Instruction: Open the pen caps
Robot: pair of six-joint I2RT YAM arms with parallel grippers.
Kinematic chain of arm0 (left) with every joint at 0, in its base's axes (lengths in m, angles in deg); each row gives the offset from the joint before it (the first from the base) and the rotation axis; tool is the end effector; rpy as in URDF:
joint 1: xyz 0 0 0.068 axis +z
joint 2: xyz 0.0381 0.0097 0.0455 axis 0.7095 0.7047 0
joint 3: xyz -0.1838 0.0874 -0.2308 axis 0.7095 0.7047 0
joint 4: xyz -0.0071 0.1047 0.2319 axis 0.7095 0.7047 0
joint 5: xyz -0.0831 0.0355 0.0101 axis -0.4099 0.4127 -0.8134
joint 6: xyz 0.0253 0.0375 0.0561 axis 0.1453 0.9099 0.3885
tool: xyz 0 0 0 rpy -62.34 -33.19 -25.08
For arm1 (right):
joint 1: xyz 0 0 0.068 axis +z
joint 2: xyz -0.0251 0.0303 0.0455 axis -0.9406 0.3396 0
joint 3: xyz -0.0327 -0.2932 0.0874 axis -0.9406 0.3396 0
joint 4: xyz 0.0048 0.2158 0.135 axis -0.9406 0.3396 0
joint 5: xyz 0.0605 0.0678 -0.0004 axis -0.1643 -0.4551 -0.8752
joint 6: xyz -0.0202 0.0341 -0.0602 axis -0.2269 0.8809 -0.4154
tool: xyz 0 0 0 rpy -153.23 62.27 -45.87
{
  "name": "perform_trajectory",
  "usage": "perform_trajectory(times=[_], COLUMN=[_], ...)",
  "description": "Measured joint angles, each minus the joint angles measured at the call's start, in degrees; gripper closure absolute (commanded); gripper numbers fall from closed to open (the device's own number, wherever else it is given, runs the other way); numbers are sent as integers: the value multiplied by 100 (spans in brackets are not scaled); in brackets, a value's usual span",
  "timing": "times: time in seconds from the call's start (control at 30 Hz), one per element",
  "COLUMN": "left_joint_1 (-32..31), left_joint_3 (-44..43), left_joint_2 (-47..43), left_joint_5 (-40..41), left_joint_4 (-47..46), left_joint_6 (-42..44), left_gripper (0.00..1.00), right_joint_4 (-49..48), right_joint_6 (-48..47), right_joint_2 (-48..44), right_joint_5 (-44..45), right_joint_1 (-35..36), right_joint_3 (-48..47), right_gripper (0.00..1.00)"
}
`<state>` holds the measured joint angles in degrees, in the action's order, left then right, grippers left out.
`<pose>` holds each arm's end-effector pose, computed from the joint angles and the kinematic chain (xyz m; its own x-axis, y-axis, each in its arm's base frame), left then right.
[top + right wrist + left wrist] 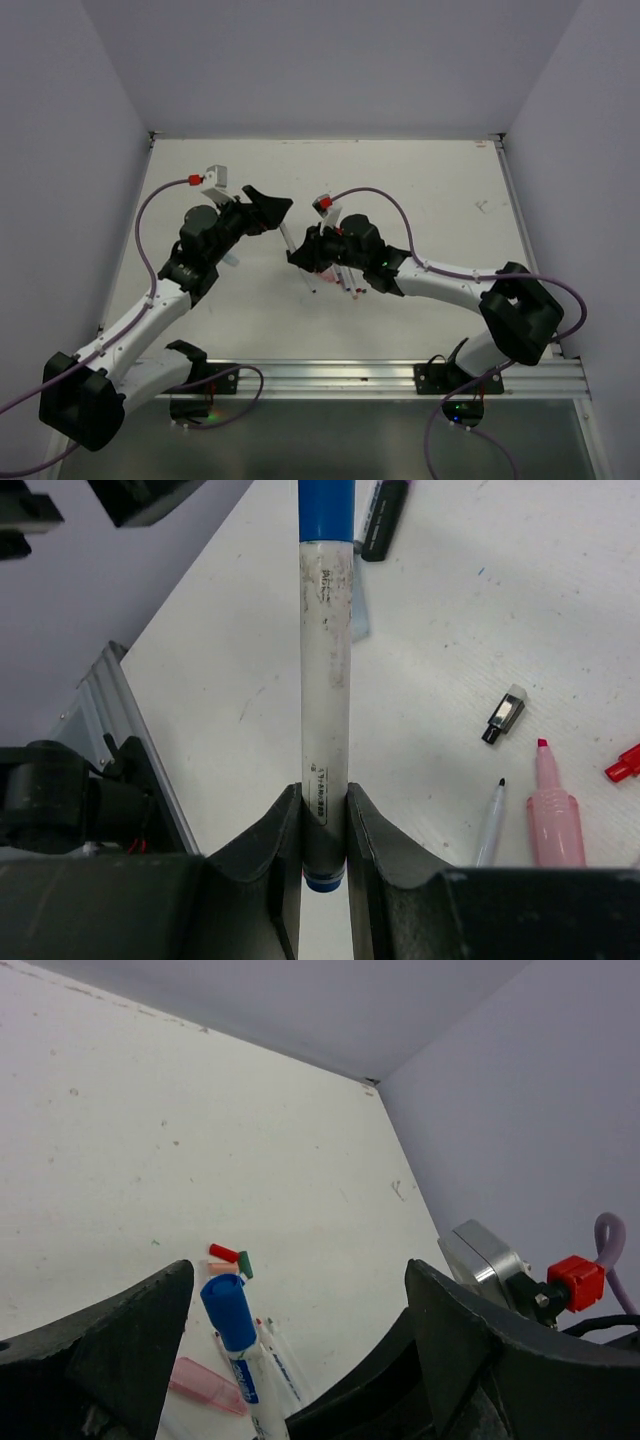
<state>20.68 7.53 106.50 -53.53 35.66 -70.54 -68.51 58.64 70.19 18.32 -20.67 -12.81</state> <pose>0.2068 -0.1006 0.3284 -0.4117 -0.5861 -0.6978 0.2936 0.6396 -0.7104 0.2207 0.2781 0.2730 -0.6043 0.0328 -0.7961 -0.6648 0.5299 0.5265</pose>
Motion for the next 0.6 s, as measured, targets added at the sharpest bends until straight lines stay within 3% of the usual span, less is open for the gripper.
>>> perform_trajectory(times=[0.3,0.6], left_joint_1=[0,0], left_joint_3=[-214,-214], left_joint_2=[509,511], left_joint_5=[55,76], left_joint_4=[258,310], left_joint_6=[66,33], left_gripper=[24,58], right_joint_4=[-37,-109], right_joint_6=[-70,-68], right_joint_2=[-129,-181], right_joint_5=[-238,-251], right_joint_1=[0,0], right_joint_3=[79,160], right_gripper=[100,100])
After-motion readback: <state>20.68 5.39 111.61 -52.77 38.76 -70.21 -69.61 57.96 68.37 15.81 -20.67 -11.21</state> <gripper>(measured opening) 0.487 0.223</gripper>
